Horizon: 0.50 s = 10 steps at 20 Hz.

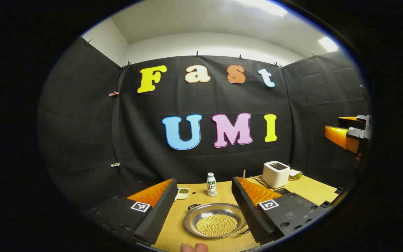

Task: First push the handle of the pot to place it horizontally, then grasp the pot with both hands and set it on the induction cooktop.

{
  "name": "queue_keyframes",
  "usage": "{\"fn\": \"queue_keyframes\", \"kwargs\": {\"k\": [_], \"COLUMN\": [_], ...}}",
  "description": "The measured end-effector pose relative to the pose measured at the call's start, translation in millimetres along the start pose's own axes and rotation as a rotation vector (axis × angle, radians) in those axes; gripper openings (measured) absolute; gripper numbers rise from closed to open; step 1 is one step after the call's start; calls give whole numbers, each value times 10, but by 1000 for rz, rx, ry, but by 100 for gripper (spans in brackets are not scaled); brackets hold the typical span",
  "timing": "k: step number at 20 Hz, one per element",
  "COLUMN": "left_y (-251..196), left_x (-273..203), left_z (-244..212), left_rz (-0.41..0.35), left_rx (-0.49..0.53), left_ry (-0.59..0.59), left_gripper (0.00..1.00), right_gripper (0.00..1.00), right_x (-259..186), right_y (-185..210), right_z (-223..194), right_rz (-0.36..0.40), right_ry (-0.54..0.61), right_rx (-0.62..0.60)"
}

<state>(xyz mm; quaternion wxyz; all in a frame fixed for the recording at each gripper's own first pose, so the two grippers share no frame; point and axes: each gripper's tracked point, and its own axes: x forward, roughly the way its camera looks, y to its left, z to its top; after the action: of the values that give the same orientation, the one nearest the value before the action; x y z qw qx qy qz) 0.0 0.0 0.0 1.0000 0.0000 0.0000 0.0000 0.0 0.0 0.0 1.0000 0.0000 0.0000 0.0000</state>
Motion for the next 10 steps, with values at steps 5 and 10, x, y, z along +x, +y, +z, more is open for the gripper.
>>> {"fn": "queue_keyframes", "kwargs": {"k": [5,10], "left_y": [-15,-31], "left_x": [4,36], "left_z": [-1,-11], "left_rz": [8,10], "left_rx": [-8,-7], "left_ry": [3,5], "left_gripper": [96,96], "right_gripper": [98,99], "right_x": [26,39], "right_y": [-14,-33], "right_z": [10,-18], "right_rz": [7,6], "right_ry": [-4,1], "right_rx": [-4,-2]}}
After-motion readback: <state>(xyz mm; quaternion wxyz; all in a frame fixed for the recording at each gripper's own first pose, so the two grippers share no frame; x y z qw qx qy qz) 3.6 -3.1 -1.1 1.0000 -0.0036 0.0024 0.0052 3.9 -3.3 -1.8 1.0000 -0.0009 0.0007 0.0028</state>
